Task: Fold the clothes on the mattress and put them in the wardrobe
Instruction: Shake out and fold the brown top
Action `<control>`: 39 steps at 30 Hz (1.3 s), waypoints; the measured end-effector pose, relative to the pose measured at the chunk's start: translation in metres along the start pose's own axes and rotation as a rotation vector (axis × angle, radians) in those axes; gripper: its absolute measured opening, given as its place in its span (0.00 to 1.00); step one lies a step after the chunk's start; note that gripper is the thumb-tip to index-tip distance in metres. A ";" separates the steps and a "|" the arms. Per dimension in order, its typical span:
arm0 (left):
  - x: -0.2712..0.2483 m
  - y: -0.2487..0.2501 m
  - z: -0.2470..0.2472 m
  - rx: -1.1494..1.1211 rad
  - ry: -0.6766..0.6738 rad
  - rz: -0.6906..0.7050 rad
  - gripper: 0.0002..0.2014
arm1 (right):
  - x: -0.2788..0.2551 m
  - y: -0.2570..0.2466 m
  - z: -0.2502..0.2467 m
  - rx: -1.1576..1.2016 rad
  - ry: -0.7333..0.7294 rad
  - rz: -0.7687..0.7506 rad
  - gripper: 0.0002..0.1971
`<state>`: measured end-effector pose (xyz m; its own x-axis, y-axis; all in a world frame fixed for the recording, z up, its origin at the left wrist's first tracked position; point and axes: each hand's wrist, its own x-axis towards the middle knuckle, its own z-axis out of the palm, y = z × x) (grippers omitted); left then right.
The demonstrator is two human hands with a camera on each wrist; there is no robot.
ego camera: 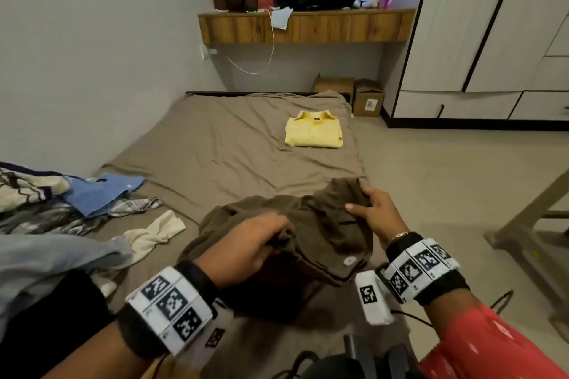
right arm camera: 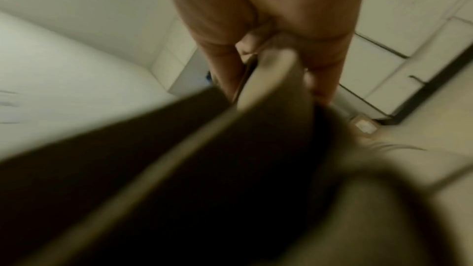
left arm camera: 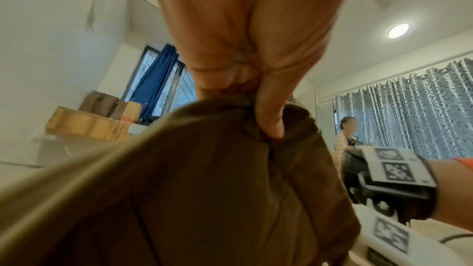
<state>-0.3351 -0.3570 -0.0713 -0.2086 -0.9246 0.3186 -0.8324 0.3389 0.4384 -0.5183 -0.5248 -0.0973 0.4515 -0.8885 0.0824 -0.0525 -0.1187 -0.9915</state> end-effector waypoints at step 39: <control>0.030 0.027 -0.136 0.040 -0.130 -0.030 0.12 | 0.023 -0.127 0.086 -0.288 -0.967 -0.333 0.35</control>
<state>-0.2943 -0.3516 0.0646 -0.2463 -0.9497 0.1935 -0.8586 0.3064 0.4111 -0.4242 -0.4923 0.0216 0.9915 -0.0771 0.1052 0.0523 -0.5041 -0.8621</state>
